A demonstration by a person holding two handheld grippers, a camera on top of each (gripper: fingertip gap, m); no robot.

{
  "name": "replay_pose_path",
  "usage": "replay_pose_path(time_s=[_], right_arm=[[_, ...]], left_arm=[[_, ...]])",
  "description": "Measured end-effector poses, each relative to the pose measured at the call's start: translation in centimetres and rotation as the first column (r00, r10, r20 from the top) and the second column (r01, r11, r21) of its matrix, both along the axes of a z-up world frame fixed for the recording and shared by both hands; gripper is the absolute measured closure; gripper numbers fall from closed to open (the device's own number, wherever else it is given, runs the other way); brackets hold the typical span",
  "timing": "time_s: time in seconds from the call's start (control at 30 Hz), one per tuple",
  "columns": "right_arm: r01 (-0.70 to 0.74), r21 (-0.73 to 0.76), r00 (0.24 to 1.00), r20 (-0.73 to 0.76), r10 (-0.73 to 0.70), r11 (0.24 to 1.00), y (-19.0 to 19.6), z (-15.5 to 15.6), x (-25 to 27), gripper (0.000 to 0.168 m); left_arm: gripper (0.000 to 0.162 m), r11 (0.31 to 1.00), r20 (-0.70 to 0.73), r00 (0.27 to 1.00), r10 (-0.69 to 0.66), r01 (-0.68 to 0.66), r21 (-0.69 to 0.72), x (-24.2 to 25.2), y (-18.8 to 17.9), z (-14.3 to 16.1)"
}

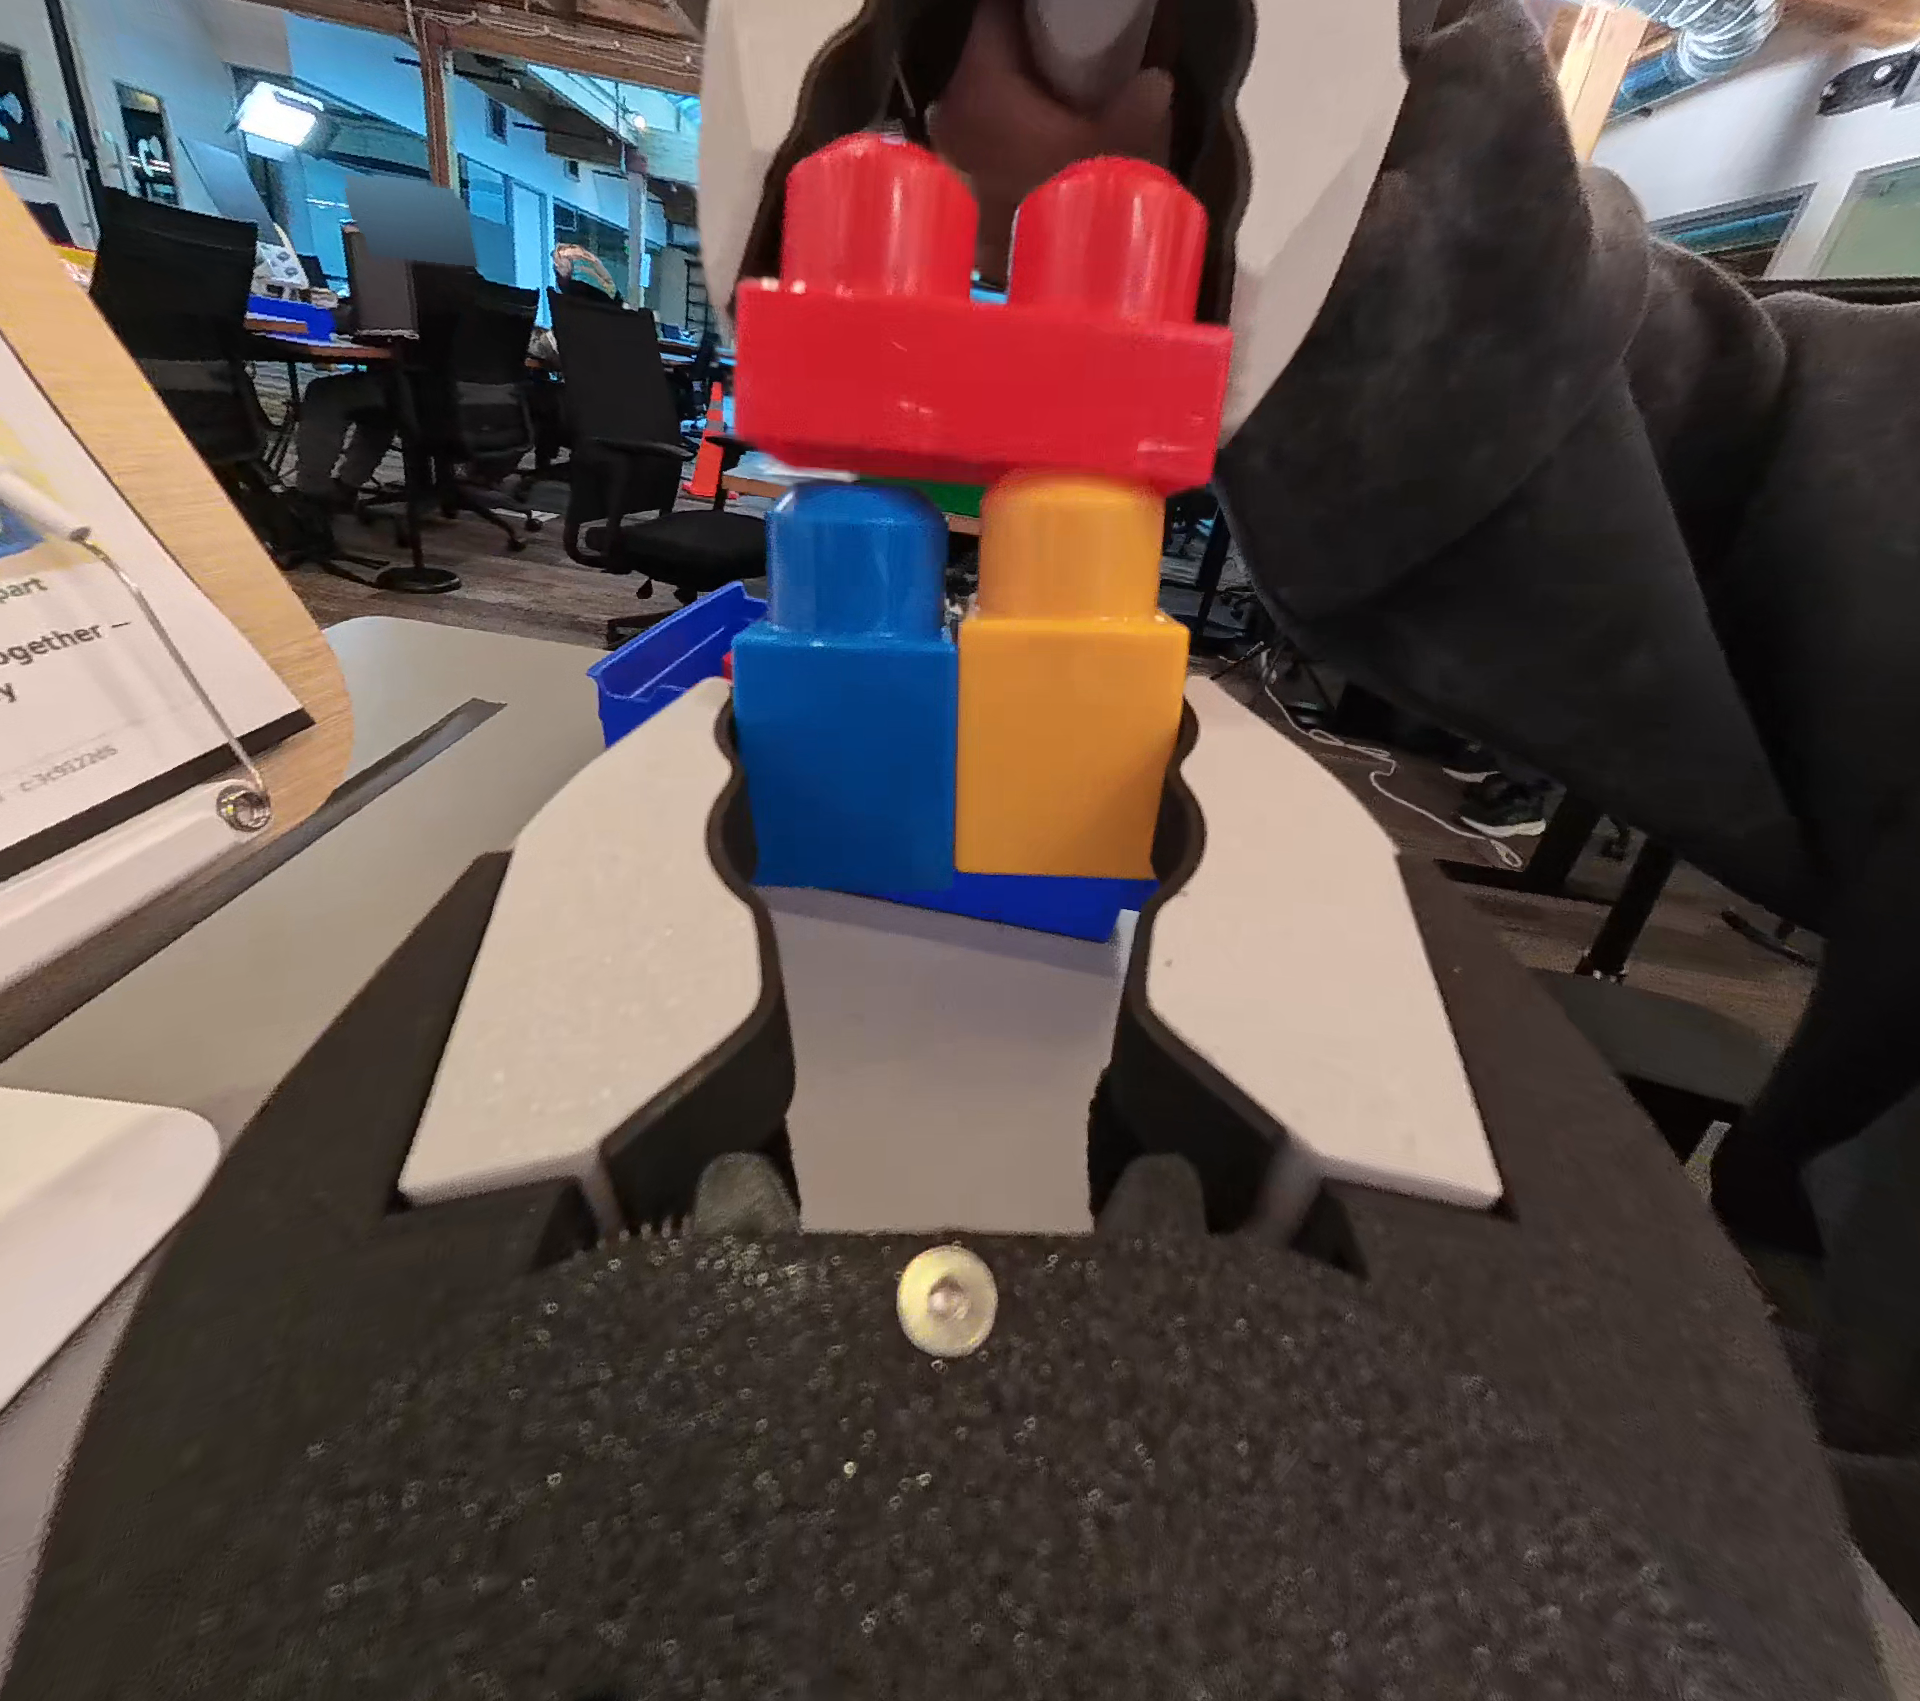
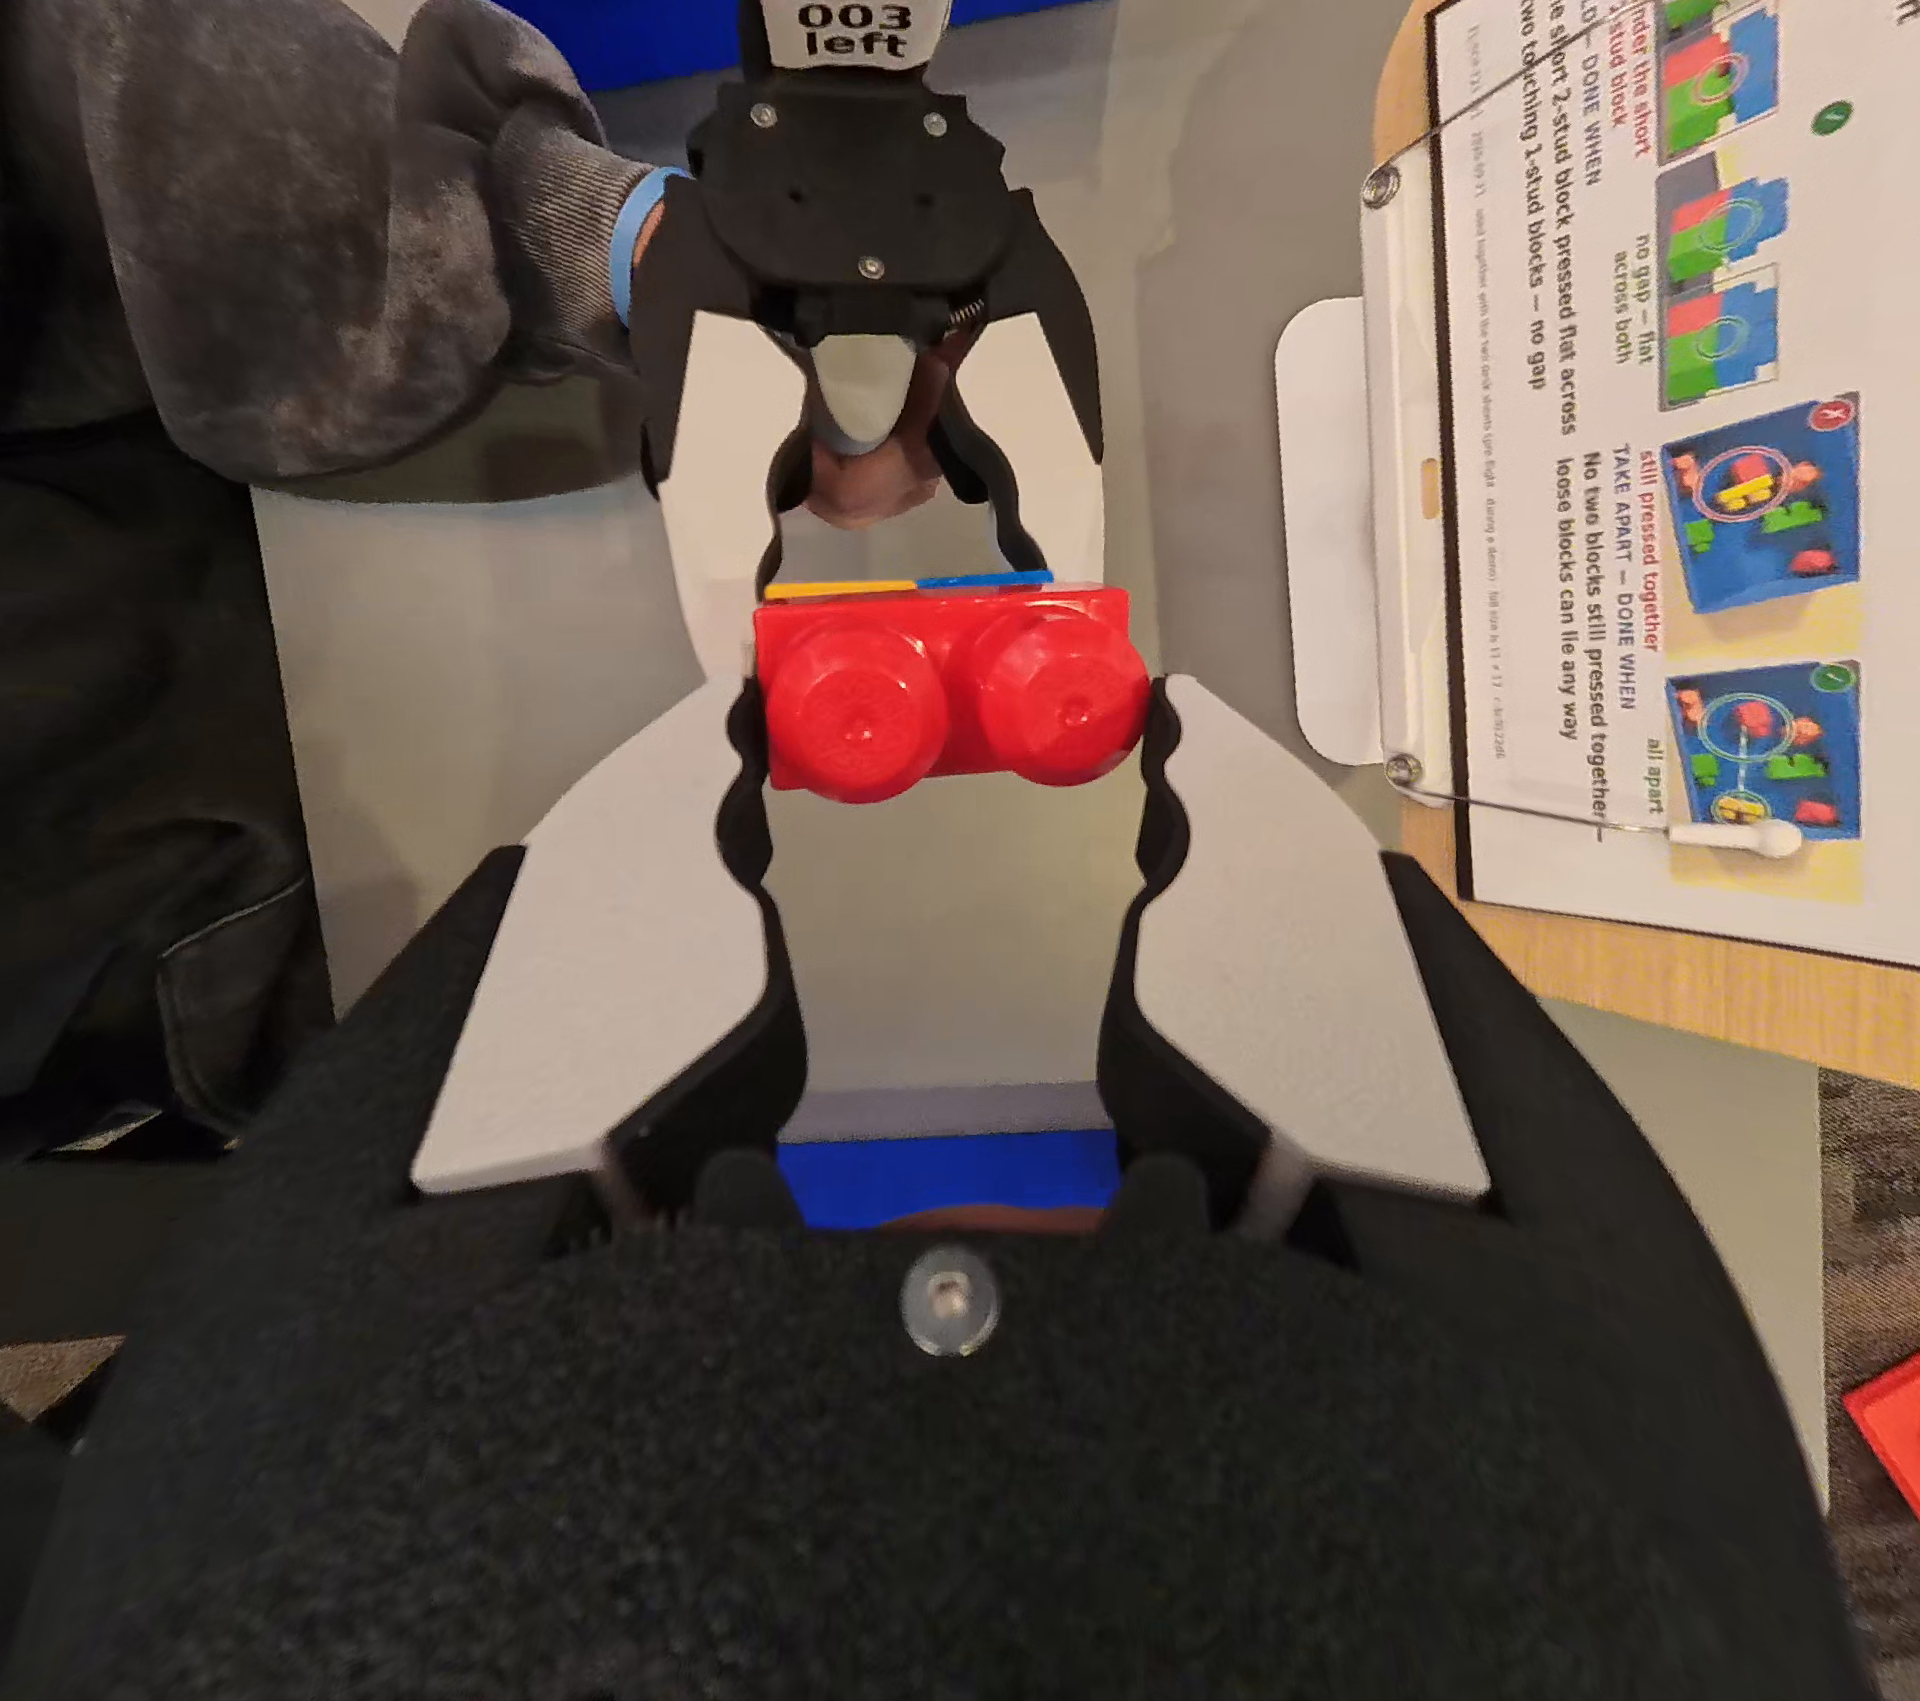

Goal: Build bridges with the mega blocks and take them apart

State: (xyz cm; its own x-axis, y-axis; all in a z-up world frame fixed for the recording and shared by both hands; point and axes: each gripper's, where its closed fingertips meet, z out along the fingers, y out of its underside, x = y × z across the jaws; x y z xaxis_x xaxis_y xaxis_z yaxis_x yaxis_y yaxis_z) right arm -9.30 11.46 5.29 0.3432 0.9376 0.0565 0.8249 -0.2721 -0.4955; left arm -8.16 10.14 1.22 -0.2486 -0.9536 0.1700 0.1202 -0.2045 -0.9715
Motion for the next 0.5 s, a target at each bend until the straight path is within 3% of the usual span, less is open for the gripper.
replay_pose_path(time_s=[0.5], right_arm=[[0.006,-0.051,0.999,-0.04,-0.008,0.999,0.4,-1.6,-1.0,0.099]], left_arm=[[0.088,1.0,-0.002,1.0,0.006,-0.006,-0.021,-0.6,0.5,-0.1]])
